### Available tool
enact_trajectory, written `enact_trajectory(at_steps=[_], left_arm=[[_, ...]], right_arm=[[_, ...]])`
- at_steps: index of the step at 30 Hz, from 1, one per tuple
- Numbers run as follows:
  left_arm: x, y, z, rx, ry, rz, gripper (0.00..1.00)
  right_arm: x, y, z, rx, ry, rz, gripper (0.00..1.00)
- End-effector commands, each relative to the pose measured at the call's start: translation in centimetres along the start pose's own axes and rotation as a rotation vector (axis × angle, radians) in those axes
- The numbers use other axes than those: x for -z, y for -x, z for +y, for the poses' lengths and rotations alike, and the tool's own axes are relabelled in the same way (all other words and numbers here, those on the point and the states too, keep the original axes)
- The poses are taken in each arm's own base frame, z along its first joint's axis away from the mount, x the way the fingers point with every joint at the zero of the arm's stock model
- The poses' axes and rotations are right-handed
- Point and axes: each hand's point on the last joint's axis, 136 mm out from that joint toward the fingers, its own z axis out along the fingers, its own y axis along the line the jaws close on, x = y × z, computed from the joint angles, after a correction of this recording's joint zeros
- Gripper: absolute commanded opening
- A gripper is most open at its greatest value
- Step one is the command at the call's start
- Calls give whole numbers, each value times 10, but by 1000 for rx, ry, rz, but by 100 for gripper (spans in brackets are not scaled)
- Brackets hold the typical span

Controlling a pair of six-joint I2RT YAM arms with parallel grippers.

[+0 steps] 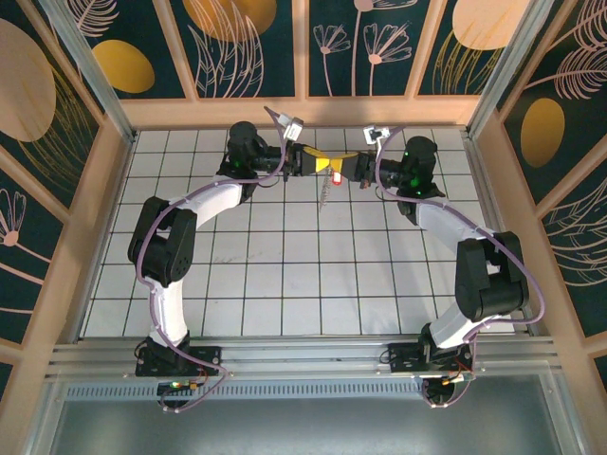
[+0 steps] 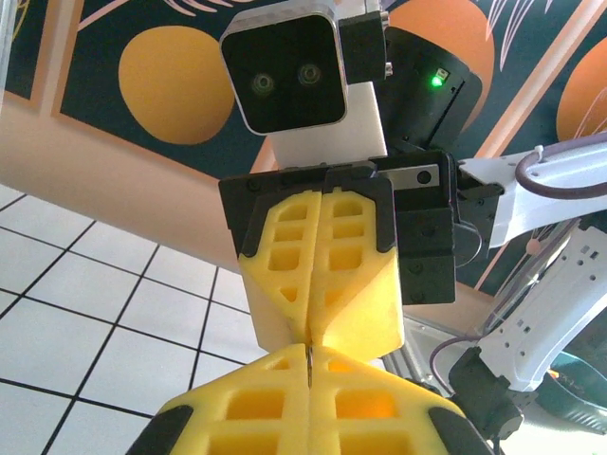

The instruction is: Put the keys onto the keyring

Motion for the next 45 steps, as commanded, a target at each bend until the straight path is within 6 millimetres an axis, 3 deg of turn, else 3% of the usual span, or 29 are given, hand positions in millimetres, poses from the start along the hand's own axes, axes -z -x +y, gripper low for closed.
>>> enact_trajectory(at_steps=[1,3,5,12,20,38,40,45], left_arm=[[-6,7,-12,-53,-39,-2,0],[-5,9,-15,-62,-39,-14,0],[-4,11,-17,-67,-30,-27,0],[1,25,-29,-92,-14,-91,0],[0,25,-40,-99,-33,-91,0],[-10,26,-56,-111,-88,-60,0],[-10,27,-56,-114,-88,-62,0],[-11,28,-55,-114,-82,-67,0]], right_arm=[[-1,16,11,63,28,-27,8],[6,20,11,64,3,-53,29],[14,22,12,69,-22,-78,39],[34,11,16,71,-86,-127,45],[39,-6,20,73,-84,-126,52],[24,-18,26,92,17,-60,50],[24,-20,27,92,22,-57,45],[26,-23,28,94,20,-53,22]])
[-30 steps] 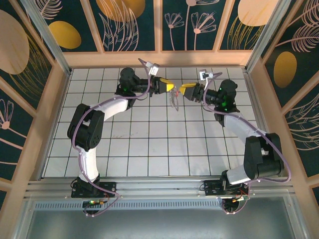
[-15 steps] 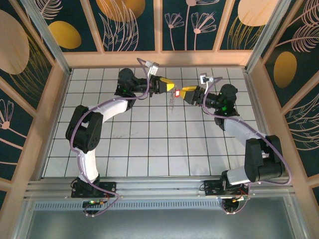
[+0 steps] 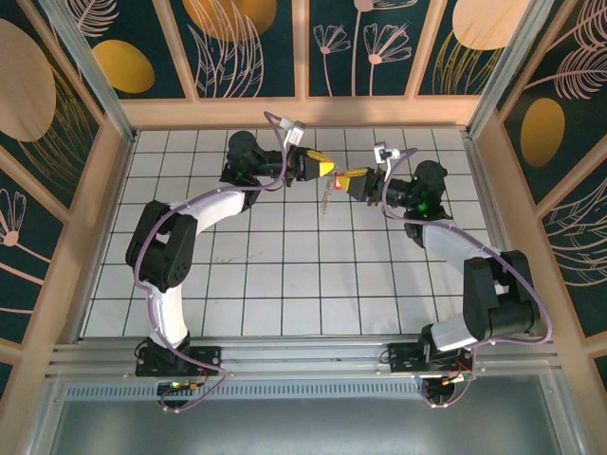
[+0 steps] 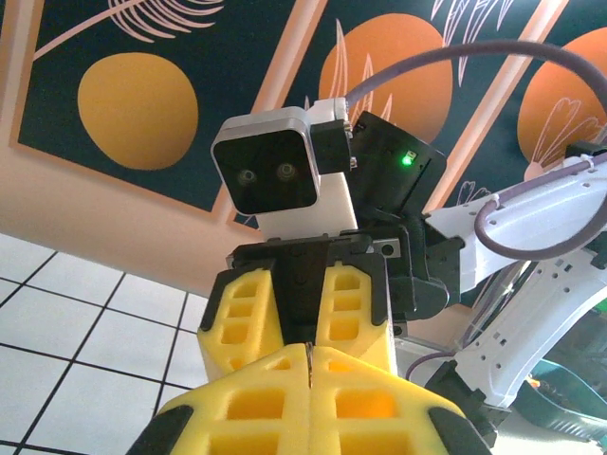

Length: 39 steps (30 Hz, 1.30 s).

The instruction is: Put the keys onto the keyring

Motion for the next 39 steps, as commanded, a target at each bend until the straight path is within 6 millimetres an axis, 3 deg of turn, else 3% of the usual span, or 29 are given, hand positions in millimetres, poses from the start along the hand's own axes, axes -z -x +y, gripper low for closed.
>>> enact_trajectory(at_steps=[1,7,15,23,39], left_arm=[[-2,24,-24,-90,-33,-24,0],[-2,27,-22,-91,-10,-40,0],[0,31,-23,-102,21,-76,0],[1,29,-26,-106,30,-99,0],[5,34,-30,-90,44,-188,0]], right_arm=[[0,5,13,64,45,-2,19],[0,3,13,59,41,4,0],[-3,2,8,41,25,4,0],[-24,-7,7,26,41,46,0],[-15,-4,-15,-6,-53,-6,0]])
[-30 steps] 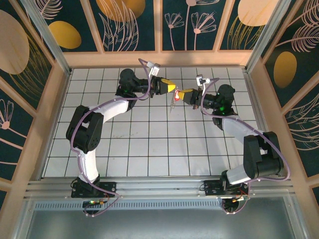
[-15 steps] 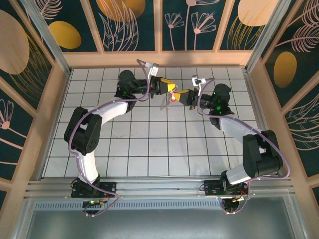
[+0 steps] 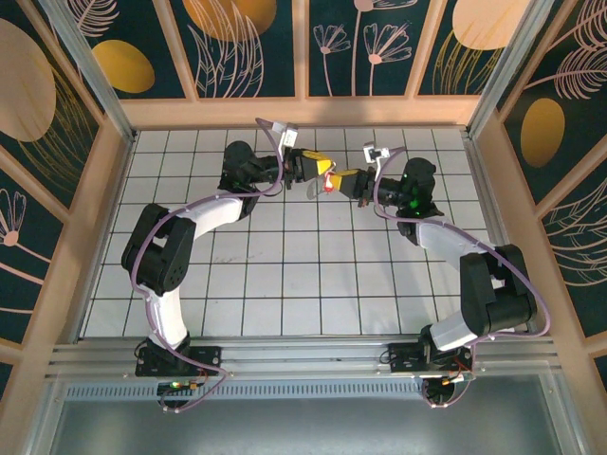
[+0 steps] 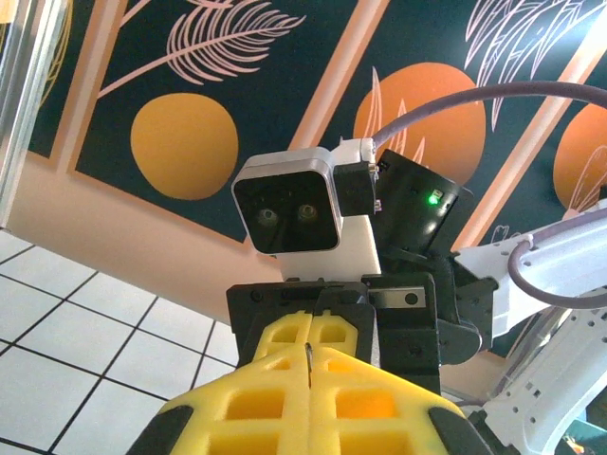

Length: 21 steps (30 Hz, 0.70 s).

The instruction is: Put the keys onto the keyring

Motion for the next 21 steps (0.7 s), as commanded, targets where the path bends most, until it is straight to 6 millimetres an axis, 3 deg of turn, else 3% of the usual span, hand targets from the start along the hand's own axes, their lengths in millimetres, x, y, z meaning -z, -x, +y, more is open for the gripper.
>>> enact_trajectory(at_steps=[1,15,21], left_arm=[[-2,29,-34,-90,-48,-90,0],[5,35,-31,10,4,-285,0],[2,33,-28,16,5,-287,0]], right_arm=[[3,3,-9,-3,-32,-31,0],[2,13,-14,-12,-58,-58,0],[-10,0,-6,-13,-9,9,0]])
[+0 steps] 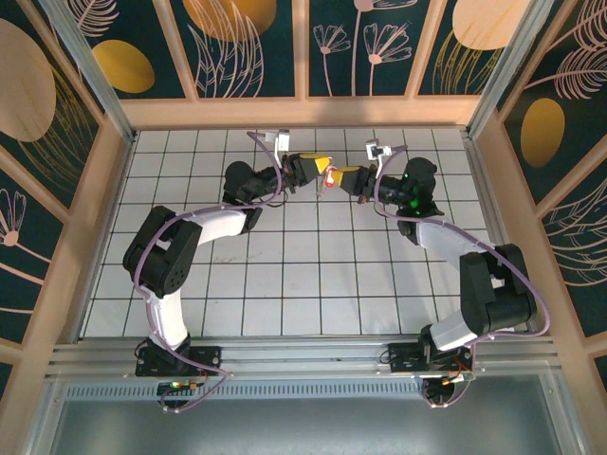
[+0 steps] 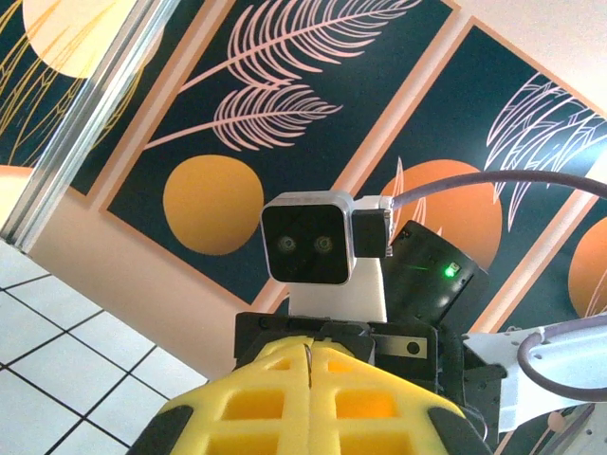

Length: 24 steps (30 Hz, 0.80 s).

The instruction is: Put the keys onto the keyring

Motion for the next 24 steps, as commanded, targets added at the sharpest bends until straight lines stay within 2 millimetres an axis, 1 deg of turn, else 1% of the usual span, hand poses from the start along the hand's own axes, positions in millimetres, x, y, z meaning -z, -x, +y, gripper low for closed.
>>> enact_trajectory(at_steps=[1,7,13,15,17,18,20,24], left_arm=[[-4,24,-33,-83,-88,-78,0],[-5,22,-32,-82,-86,-79,0],[-6,22,-32,-80,-85,-80,0],[-6,22,-32,-82,-83,-83,0],[-6,24,-32,-85,-79,-86,0],[-6,24,-31,-87,-75,-86,0],[-7,24,-31,-87,-74,-86,0],[-7,23,-29,-86,-70,-87,0]], right_arm=[[-10,-10,0,-8,23,52,0],[-8,-16,-2,-9,11,80,0],[-1,-13,-4,-8,-10,73,1],[3,-14,-5,-12,-23,73,15],[11,-13,-8,-11,-53,59,27],[16,-12,-9,-12,-69,50,31],[25,-12,-12,-21,-98,31,33],[38,-10,-11,-25,-130,-2,35]])
